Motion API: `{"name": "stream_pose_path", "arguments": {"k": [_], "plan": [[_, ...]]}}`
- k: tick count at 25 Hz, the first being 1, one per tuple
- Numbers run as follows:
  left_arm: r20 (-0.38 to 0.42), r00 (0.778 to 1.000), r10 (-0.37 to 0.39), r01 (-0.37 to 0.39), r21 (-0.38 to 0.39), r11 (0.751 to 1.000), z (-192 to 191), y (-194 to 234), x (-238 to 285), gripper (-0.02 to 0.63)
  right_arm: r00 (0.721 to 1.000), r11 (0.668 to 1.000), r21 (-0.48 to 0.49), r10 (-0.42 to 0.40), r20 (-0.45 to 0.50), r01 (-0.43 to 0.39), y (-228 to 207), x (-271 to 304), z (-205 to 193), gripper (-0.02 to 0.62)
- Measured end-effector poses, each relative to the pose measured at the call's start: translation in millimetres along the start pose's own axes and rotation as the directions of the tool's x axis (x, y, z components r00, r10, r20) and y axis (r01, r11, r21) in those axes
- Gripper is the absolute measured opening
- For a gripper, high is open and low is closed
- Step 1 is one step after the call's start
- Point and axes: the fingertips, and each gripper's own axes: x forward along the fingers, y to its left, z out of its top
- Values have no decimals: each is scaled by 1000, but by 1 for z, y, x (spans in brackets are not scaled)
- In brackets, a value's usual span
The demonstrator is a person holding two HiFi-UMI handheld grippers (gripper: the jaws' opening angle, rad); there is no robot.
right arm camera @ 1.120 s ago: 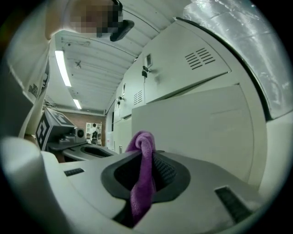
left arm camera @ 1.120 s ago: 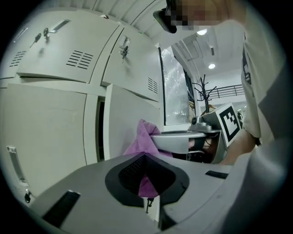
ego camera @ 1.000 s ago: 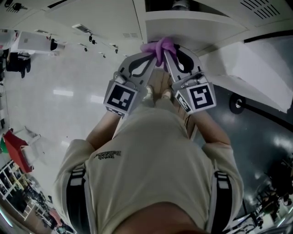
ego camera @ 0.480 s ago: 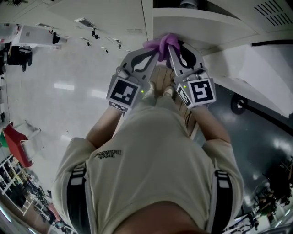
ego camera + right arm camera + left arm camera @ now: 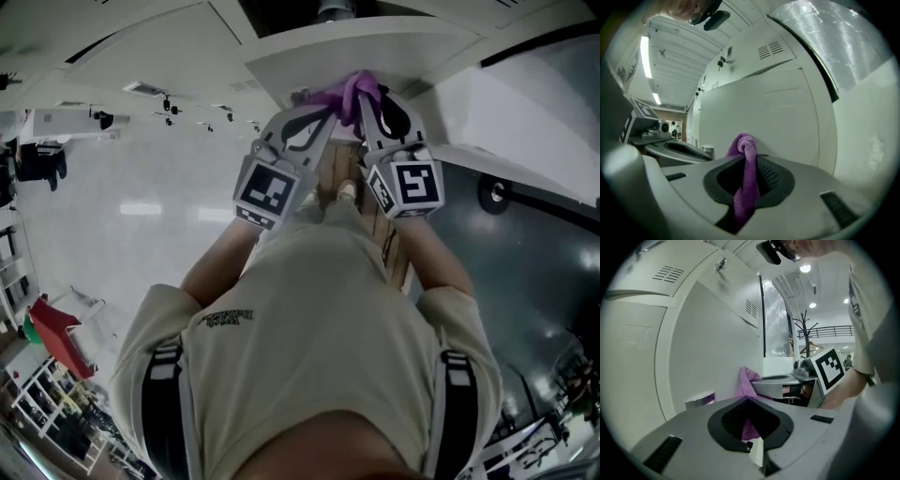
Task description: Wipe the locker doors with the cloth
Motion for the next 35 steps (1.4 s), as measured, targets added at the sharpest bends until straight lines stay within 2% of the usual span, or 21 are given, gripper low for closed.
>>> {"name": "stream_pose_path", "arguments": {"k": [9, 17, 23, 30, 35], "plan": [[-6, 995, -95, 95, 10, 995, 0, -21, 44, 0, 985, 984, 50, -172, 9, 171, -56, -16, -2, 48], [-24, 990, -137, 137, 17, 990, -2, -29, 55, 0, 980, 979, 53, -198, 5, 197, -59, -19, -1, 48], [-9, 993, -117, 118, 21, 993, -1, -24, 39, 0, 992, 989, 78, -126, 26, 124, -40, -21, -5, 48], [-4, 999, -45, 45, -6, 999, -13, -14, -3, 0, 998, 995, 79, 59, -12, -58, 36, -18, -19, 48], [-28, 999, 31, -32, -36, 999, -39, -3, -30, 0, 989, 989, 61, 138, -46, -135, 68, -13, -39, 48]]}}
